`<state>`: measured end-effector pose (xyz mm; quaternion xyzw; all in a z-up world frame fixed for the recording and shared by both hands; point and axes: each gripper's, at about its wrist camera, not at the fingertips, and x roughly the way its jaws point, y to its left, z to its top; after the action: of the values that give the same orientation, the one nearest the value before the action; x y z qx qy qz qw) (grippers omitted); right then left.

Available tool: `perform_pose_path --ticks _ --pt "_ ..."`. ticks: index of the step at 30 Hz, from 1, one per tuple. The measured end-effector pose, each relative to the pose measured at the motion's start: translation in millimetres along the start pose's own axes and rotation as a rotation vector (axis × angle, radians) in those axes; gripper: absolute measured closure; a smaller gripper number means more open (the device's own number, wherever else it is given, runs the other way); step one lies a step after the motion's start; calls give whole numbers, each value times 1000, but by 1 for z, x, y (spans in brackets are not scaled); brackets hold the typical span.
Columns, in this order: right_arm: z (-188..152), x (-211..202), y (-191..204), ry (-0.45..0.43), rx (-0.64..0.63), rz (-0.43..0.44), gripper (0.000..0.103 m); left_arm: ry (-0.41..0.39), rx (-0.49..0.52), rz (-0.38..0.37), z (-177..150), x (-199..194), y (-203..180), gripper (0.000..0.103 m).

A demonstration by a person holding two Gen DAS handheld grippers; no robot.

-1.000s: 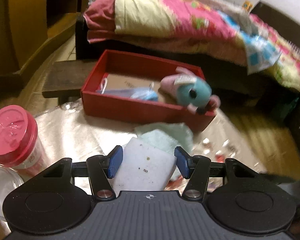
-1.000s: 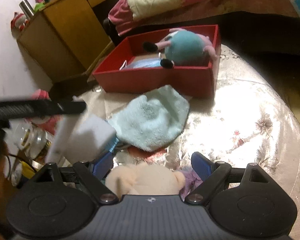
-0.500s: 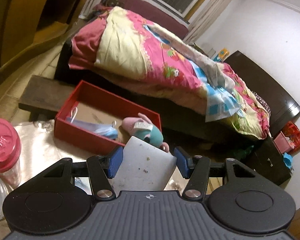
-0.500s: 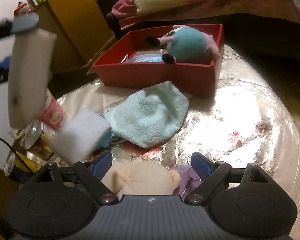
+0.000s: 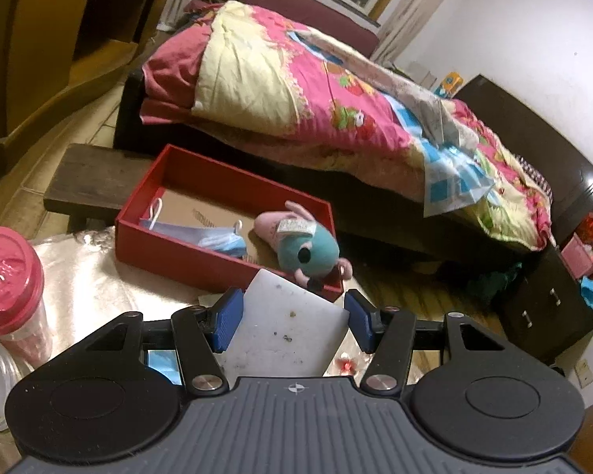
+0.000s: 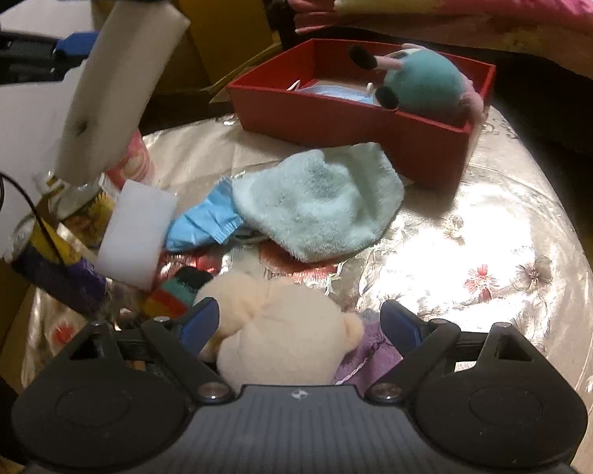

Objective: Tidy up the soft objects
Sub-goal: 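Grasp the beige plush toy with the right tool while the left tool holds the sponge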

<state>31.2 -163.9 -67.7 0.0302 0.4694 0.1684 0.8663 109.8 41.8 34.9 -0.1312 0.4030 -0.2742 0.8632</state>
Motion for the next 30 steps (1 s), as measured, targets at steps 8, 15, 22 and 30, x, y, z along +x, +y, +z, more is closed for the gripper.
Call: perform_pose_path --ticks 8,15,22,30 --pt "-1 5 25 -38 -177 -2 34 69 24 28 -13 16 -2 46" --pt "-6 21 39 15 -274 -22 50 78 31 39 -14 17 -1 46" --pt "0 15 25 33 -152 1 75 84 29 48 -15 18 1 46" --pt "11 7 2 21 11 57 103 90 24 60 -14 21 4 45"
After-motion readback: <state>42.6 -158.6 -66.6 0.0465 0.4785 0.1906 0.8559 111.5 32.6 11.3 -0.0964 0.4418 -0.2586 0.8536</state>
